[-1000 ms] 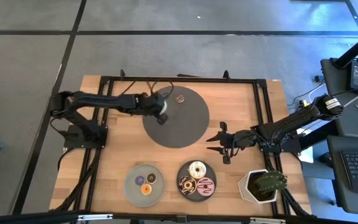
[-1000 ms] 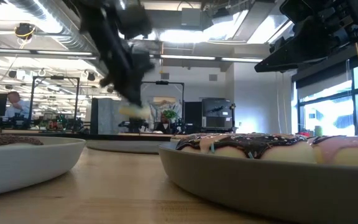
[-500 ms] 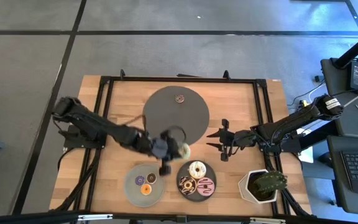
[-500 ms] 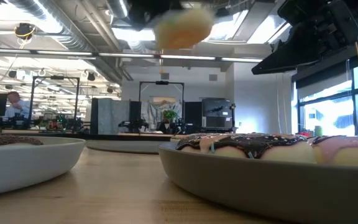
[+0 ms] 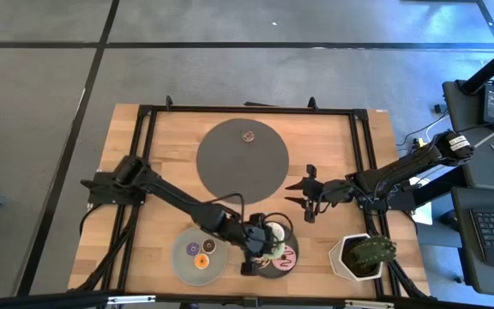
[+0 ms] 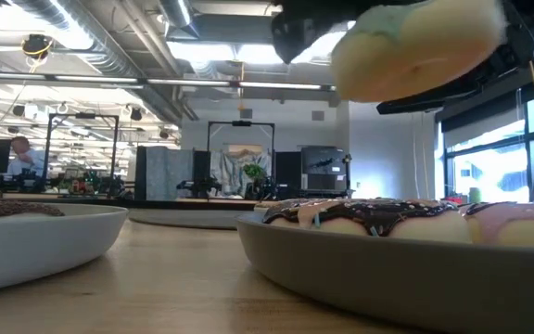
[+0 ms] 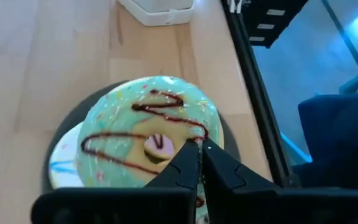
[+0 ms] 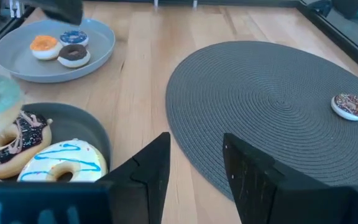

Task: Pick & Place donuts
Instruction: Put the big light blue donut on the dark gray plate

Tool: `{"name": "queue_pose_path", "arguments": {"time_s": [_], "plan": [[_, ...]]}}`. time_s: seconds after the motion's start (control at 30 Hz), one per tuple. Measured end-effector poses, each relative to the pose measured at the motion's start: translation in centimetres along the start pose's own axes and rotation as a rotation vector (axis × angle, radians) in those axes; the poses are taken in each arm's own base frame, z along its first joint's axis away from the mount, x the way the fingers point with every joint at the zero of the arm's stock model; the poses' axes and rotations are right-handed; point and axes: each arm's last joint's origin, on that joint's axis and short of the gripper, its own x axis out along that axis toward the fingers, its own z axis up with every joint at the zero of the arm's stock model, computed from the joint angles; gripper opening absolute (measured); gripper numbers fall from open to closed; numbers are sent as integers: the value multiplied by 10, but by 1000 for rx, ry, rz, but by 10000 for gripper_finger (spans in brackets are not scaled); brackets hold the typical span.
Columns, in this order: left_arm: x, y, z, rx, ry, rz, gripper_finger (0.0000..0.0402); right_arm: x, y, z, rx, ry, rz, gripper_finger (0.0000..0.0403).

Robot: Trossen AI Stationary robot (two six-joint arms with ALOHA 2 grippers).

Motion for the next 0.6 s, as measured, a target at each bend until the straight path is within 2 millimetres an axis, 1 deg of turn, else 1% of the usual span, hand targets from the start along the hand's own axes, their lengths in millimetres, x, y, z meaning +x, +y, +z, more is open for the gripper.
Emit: {"name": "queue_pose_path", "arguments": {"time_s": [0.13, 0.33, 0.6], "plan": [[10, -3, 0, -7, 6, -5, 3, 0, 0, 0, -1, 0, 0, 149], [27, 1, -11, -35, 44, 33, 3, 0, 0, 0, 0, 0, 0, 149], [37, 4, -17, -46, 59, 44, 3, 0, 0, 0, 0, 0, 0, 149]]}}
